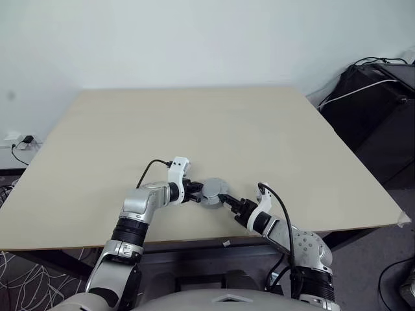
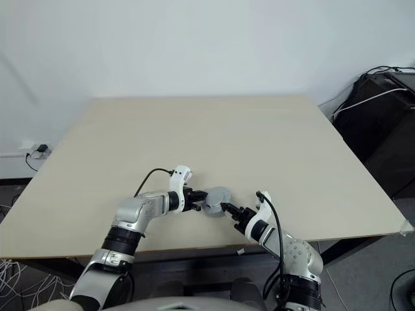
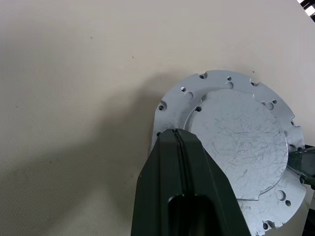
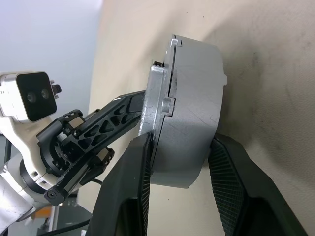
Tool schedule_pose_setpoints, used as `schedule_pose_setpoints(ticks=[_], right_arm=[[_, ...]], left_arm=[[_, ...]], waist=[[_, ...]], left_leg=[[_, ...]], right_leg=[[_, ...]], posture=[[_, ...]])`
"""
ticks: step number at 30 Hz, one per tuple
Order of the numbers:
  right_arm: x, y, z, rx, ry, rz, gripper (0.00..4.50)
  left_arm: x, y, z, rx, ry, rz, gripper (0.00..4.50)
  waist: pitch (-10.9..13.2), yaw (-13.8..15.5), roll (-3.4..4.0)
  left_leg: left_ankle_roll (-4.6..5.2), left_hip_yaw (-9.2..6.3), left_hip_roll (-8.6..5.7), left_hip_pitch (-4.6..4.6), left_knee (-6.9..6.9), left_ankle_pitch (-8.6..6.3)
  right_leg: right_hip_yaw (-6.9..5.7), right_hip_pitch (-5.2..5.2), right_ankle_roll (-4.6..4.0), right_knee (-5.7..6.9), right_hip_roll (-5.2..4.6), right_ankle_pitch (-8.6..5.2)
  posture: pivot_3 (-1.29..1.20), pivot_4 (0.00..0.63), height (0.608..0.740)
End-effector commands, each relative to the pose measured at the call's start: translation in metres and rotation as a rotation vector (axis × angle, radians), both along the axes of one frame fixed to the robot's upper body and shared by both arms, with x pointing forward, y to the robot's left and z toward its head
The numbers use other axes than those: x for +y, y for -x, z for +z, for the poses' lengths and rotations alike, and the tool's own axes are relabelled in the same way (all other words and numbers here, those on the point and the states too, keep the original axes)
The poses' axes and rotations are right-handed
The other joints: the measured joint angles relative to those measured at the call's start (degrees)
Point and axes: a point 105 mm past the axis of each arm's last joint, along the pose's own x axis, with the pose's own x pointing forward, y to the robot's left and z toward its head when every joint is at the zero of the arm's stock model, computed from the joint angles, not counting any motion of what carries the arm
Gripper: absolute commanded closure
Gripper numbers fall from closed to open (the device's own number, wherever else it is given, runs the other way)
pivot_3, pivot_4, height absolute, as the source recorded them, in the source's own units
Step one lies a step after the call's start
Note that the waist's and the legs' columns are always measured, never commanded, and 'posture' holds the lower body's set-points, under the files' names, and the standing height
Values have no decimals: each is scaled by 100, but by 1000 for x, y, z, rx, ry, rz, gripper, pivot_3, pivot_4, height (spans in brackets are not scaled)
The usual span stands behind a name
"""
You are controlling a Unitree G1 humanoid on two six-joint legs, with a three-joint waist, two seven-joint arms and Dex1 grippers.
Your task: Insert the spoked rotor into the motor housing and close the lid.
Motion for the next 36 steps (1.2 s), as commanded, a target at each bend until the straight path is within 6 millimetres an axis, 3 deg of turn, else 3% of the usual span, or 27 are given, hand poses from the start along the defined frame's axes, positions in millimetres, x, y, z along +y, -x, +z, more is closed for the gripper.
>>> schedule_pose_setpoints(ticks=[1,5,13,20,24,29,36], right_arm=[[26,-6,34,-126,-112,76,3116],[25,-5,33,-121,-114,67,3116],[17,-3,32,-118,-122,22,3119],[10,-6,37,-135,-150,-30,3169],[10,-11,42,-149,-166,-52,3170],[13,-21,52,-179,-203,-81,3170],[33,-26,78,-233,-286,-32,3170]], left_arm=[[-22,15,-5,50,43,-67,4500],[-23,15,3,26,84,-48,4500],[-16,12,49,-94,275,81,4500],[21,17,86,-227,490,364,4500],[40,32,79,-242,559,522,4500],[42,62,46,-36,711,600,4500],[36,84,25,143,878,630,2277]], waist=[[0,0,0],[0,-4,0],[7,11,-1],[11,-12,3],[12,10,0],[22,12,-11],[35,-38,-7]], left_leg=[[0,0,0,0,0,0],[0,0,1,-1,0,0],[0,1,12,-29,-4,0],[0,7,17,-26,-4,0],[0,7,18,-24,-6,-1],[2,6,15,-15,-1,-2],[-1,7,16,-12,2,-4]], right_leg=[[0,0,0,0,0,0],[1,-2,0,0,0,0],[4,-6,-1,5,-2,0],[8,-6,-3,7,-5,0],[6,-7,-8,4,-5,-3],[1,-14,-37,-1,-11,-19],[-2,-10,-38,-2,-12,-21]], posture=[[0,0,740],[0,0,740],[0,0,740],[0,0,740],[0,0,740],[0,0,740],[0,0,740]])
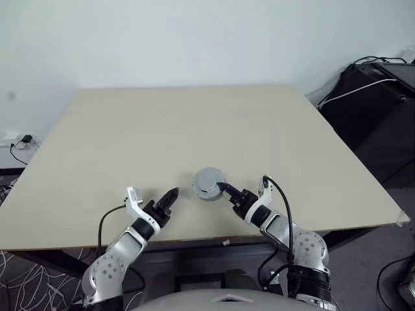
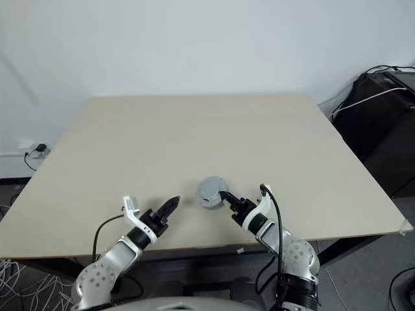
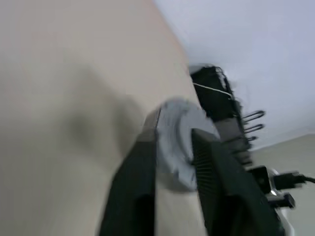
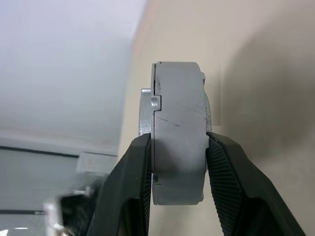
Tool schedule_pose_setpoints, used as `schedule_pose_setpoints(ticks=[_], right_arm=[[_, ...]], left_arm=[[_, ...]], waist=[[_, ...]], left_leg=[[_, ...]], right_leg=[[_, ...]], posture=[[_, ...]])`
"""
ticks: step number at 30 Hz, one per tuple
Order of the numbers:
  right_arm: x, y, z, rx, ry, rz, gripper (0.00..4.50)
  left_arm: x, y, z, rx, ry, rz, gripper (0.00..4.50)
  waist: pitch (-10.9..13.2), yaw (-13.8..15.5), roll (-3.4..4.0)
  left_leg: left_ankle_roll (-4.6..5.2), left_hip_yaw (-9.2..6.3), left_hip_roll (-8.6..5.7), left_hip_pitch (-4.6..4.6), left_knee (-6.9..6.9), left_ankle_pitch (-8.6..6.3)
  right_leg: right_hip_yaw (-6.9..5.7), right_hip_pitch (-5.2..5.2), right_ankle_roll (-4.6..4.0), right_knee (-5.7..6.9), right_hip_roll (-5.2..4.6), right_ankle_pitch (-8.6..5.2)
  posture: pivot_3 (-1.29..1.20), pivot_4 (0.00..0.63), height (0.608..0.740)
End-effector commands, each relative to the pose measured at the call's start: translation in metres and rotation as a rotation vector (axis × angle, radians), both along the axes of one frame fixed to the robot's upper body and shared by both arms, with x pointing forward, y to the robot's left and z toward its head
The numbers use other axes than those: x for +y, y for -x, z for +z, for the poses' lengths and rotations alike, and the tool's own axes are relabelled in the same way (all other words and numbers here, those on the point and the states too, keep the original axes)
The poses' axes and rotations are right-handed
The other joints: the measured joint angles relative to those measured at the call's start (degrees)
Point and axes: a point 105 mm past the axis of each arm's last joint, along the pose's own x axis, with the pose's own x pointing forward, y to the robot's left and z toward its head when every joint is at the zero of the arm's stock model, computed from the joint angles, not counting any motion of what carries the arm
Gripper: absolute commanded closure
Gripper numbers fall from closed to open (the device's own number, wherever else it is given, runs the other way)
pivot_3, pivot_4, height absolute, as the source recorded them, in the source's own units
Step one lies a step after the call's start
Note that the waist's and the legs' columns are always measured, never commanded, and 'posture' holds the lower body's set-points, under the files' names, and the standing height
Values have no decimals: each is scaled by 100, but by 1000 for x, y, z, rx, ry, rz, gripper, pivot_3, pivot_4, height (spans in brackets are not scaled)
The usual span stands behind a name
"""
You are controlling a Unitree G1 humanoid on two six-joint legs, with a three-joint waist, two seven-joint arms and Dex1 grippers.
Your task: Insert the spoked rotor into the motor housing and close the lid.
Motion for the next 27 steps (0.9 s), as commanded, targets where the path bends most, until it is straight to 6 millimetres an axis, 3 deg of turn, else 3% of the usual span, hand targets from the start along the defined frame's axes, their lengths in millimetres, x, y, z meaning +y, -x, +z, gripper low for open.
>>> schedule_pose_setpoints(ticks=[1,7,18,27], right_arm=[[29,-13,49,-163,-132,49,3170],[36,-13,56,-175,-134,88,3170],[46,-2,60,-156,-173,182,3170],[56,16,50,-79,-186,283,3170]], left_arm=[[-26,3,11,-7,232,27,1925],[-30,6,13,11,374,40,14],[-32,5,19,-4,549,68,0],[-31,1,31,-73,642,67,0]], waist=[[4,-12,2],[17,-23,-4],[24,-25,-8],[26,-28,-8]], left_leg=[[2,0,0,-1,0,1],[1,0,0,-1,0,0],[8,1,-1,-2,-1,3],[5,1,-1,-3,-1,1]], right_leg=[[0,-1,-1,0,0,0],[0,0,-2,-1,-2,-1],[0,-1,-4,-4,-2,-2],[0,-2,-7,-5,-2,-4]], posture=[[0,0,740],[0,0,740],[0,0,740],[0,0,740]])
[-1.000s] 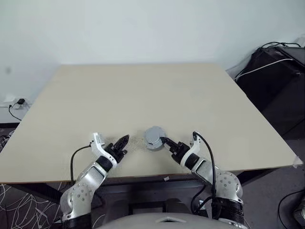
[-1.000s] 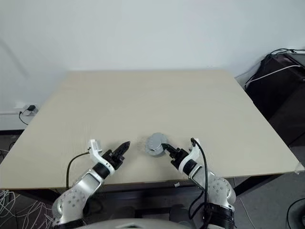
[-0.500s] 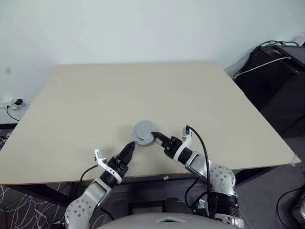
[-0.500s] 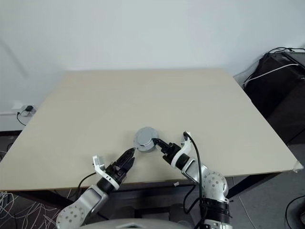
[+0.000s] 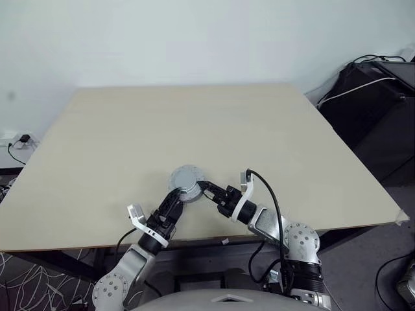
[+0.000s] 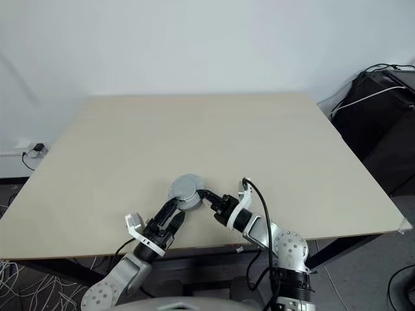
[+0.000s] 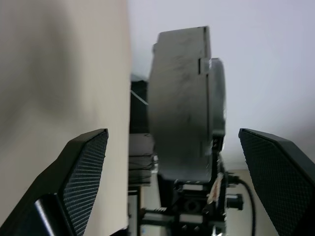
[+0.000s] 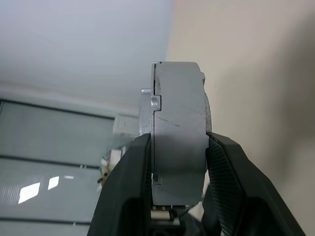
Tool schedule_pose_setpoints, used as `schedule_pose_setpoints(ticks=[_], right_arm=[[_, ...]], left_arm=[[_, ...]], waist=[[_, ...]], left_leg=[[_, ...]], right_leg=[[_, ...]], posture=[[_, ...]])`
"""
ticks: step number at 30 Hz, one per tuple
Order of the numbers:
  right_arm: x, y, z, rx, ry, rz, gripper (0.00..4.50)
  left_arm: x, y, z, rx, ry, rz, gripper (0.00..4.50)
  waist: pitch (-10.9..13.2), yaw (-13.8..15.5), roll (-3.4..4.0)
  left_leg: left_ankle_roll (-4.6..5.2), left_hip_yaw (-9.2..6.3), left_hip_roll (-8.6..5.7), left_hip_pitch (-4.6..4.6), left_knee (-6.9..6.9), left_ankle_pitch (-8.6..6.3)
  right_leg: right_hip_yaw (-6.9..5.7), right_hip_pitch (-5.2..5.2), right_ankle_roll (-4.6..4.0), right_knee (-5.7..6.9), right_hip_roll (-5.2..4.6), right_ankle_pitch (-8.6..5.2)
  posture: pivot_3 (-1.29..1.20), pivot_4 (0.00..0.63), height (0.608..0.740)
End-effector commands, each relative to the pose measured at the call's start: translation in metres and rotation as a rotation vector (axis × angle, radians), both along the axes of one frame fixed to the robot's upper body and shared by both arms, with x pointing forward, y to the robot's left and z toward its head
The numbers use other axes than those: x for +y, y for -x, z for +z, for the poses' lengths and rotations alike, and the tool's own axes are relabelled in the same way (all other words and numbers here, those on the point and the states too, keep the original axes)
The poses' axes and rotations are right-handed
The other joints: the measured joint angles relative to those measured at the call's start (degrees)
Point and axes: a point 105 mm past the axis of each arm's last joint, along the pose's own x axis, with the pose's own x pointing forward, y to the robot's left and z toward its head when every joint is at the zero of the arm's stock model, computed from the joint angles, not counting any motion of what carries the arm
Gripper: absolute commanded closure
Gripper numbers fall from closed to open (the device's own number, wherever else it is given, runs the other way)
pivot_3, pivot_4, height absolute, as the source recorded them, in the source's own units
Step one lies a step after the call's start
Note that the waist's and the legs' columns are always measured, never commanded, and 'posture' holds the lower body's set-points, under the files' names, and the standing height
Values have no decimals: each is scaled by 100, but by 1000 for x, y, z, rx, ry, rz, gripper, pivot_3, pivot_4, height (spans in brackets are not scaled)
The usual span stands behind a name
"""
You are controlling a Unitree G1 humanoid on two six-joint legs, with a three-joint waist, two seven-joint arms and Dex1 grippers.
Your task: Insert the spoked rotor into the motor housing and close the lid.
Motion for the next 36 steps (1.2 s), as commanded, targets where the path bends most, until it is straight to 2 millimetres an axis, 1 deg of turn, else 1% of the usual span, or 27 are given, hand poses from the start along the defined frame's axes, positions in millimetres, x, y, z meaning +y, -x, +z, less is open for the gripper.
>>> schedule_pose_setpoints(ticks=[1,12,15,20,21,31,33,34,36], right_arm=[[9,3,23,-67,-78,47,3170],[2,9,11,-9,-63,57,3170],[0,7,8,-2,-56,46,3170],[0,5,8,-1,-53,40,3170],[0,5,8,-2,-52,41,3170],[-4,-1,9,-70,29,5,3170],[-5,-1,9,-72,30,4,2455],[-5,-1,8,-73,31,4,2229],[-6,-1,8,-78,34,2,1591]], left_arm=[[-16,-11,23,-84,146,32,0],[-13,-10,29,-106,185,66,0],[-12,-10,29,-103,190,65,559],[-14,-10,29,-97,198,55,2172],[-14,-9,29,-96,198,52,2423],[-16,-10,30,-98,199,45,2430],[-16,-11,31,-102,200,54,2430],[-15,-12,31,-105,200,57,2430],[-14,-12,32,-111,201,68,2430]], waist=[[1,2,-1],[5,1,-5],[6,1,-5],[8,3,-8],[9,3,-9],[10,2,-9],[10,5,-9],[11,10,-11],[11,7,-11]], left_leg=[[0,0,0,0,0,0],[2,0,0,-1,0,-1],[2,0,0,-1,0,-1],[4,0,0,-2,0,-1],[4,0,-1,-1,0,-1],[4,1,-1,-2,0,-1],[4,1,-2,-2,0,-1],[4,1,-2,-2,0,-1],[4,1,-4,-3,0,-1]], right_leg=[[0,0,0,0,0,0],[0,0,0,-4,0,0],[0,0,0,-4,0,0],[0,0,0,-5,0,0],[-1,1,0,-5,0,0],[0,0,0,-6,0,0],[0,0,0,-6,0,0],[0,0,0,-6,0,0],[0,0,0,-7,-1,0]], posture=[[0,0,740],[0,0,740],[0,0,740],[0,0,740],[0,0,740],[0,0,740],[0,0,740],[0,0,740],[0,0,740]])
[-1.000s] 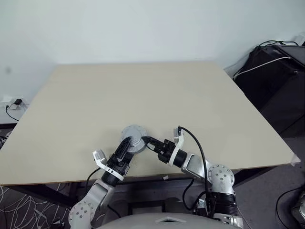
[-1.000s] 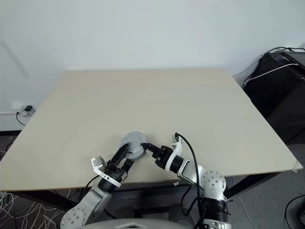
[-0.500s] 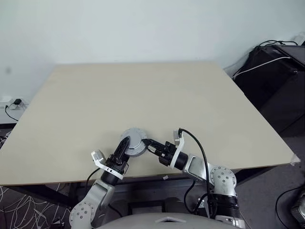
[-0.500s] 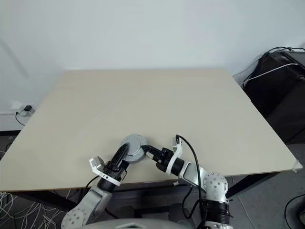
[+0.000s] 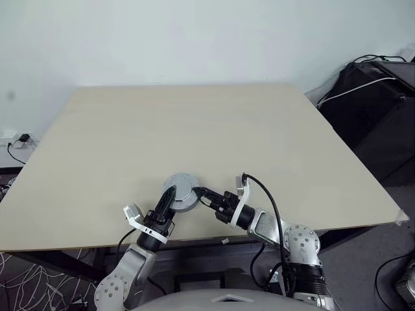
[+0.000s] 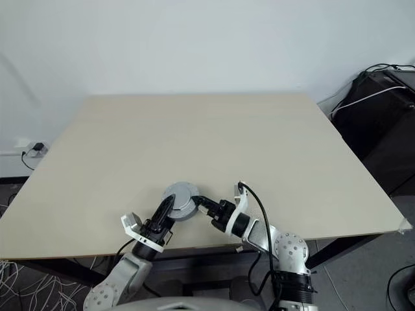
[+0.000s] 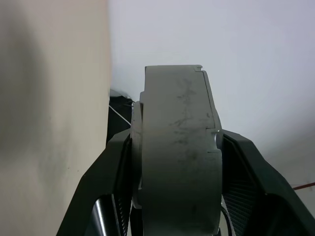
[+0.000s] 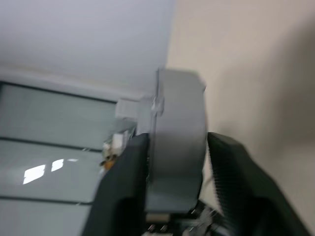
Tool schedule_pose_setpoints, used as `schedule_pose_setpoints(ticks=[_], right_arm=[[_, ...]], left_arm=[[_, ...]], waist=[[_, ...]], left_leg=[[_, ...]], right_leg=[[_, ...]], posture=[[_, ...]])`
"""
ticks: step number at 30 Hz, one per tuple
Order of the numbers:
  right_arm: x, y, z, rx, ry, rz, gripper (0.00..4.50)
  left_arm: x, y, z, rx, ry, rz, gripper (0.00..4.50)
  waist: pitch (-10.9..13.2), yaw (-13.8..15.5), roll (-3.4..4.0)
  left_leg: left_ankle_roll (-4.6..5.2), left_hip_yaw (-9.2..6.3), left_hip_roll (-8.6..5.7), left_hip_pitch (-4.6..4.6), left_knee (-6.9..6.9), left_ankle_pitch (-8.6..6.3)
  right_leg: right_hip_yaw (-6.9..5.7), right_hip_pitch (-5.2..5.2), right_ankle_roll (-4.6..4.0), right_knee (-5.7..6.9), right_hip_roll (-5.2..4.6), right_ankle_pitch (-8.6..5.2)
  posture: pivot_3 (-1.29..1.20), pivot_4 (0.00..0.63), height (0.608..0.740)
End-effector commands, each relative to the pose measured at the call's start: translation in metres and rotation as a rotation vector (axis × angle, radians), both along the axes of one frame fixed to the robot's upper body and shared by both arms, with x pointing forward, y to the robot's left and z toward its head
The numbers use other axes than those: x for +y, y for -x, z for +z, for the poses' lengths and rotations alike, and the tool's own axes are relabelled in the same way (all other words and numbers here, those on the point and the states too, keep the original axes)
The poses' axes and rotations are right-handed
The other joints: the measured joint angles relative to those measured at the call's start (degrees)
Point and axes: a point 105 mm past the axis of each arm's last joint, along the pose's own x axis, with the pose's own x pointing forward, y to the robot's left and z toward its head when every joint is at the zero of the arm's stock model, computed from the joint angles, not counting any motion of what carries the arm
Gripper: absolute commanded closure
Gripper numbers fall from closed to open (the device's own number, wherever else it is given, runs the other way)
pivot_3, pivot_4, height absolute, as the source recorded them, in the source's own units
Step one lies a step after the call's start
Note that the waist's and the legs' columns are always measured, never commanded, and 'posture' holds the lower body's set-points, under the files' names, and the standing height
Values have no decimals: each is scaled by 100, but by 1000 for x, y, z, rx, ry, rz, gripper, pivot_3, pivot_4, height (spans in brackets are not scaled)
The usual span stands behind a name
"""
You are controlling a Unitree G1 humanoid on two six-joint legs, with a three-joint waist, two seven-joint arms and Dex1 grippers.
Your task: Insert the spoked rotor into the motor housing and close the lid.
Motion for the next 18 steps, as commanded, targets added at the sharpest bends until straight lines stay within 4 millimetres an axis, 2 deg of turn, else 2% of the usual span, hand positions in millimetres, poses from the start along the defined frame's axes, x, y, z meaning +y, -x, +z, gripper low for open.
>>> schedule_pose_setpoints(ticks=[1,5,11,18], right_arm=[[-3,-6,12,-61,-2,-17,1183],[-8,-6,10,-60,15,-29,3],[-26,-5,8,-132,139,-59,0],[-37,-3,9,-503,525,-87,0]], left_arm=[[-15,-10,27,-98,125,27,2430],[-11,-12,27,-104,119,59,2430],[9,-23,29,-113,71,200,2430],[52,-52,38,-100,-46,429,2430]], waist=[[0,-4,0],[1,-7,2],[3,20,-1],[9,74,-14]], left_leg=[[0,0,0,0,0,0],[0,0,2,0,-1,-1],[1,2,-1,-1,-1,-1],[-4,5,-4,-1,0,-3]], right_leg=[[1,-1,0,0,0,0],[1,-2,0,0,1,0],[2,-1,-1,-2,-1,0],[3,-3,0,-2,2,0]], posture=[[0,0,740],[0,0,740],[0,0,740],[0,0,740]])
